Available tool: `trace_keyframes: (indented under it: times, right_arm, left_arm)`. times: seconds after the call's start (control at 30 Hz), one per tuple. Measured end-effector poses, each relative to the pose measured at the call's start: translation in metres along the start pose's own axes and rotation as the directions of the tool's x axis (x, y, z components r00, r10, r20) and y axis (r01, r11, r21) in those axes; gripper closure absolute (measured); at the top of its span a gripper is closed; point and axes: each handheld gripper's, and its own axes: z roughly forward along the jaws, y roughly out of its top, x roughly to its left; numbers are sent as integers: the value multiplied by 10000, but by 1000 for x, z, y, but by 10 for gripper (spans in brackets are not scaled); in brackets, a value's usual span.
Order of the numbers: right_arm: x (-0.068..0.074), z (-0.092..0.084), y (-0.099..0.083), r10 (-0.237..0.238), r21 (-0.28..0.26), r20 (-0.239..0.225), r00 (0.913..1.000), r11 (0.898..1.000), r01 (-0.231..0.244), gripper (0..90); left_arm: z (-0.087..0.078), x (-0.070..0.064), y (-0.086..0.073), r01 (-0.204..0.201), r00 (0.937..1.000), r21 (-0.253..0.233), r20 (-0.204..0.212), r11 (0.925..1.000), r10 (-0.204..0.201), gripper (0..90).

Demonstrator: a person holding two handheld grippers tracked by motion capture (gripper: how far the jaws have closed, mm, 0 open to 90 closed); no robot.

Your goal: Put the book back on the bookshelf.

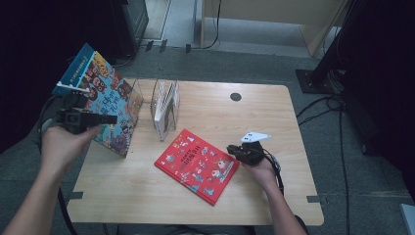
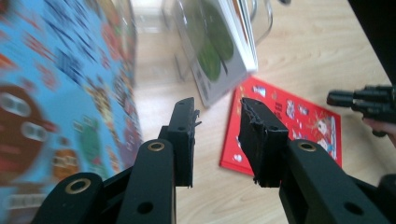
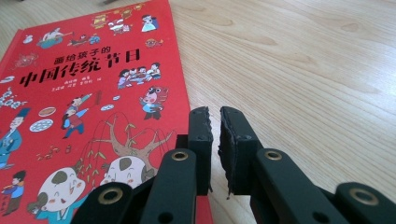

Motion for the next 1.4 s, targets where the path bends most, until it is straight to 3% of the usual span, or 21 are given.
trace_keyframes:
  times: [0.2,0.4,0.47,0.53,0.6,0.67,0.87,0.97,1.13,1.3,1.4]
  right_arm:
    - [-3,5,0,127,-116,-67,9999,9999,-128,859]
    - [-4,8,-2,-5,5,113,9999,10000,5,863]
    - [-5,9,-2,-41,21,178,9998,10000,41,863]
    - [-5,9,-2,-85,-98,320,9995,9999,88,872]
    - [-6,8,-1,66,-271,375,9993,9996,-56,883]
    - [-7,9,-1,107,-303,426,9990,9995,-94,884]
    - [-5,16,-4,112,4,222,9997,9999,-112,872]
    - [-3,19,-5,-66,155,157,9999,9999,64,872]
    - [-1,23,-5,-122,93,138,9998,9999,120,873]
    - [-2,23,-5,-69,106,110,9999,9999,68,873]
    - [-2,22,-6,-85,104,124,9999,9999,84,872]
  left_arm:
    - [31,7,-23,182,9990,103,401,9998,-186,656]
    - [54,3,-42,135,9990,350,413,9993,-150,647]
    - [60,2,-49,246,9963,385,812,9990,-276,649]
    - [66,-3,-59,120,9977,396,666,9991,-146,652]
    - [71,-7,-69,207,9954,449,926,9988,-248,653]
    - [76,-11,-78,146,9960,440,880,9989,-184,653]
    - [94,-21,-103,22,9949,604,1007,9982,-83,653]
    - [107,-27,-114,146,9951,771,966,9969,-220,675]
    - [123,-36,-125,-14,9954,926,958,9957,-75,690]
    - [140,-42,-135,0,9906,1254,1356,9921,-171,683]
    - [147,-46,-137,-96,9905,1346,1369,9908,-90,664]
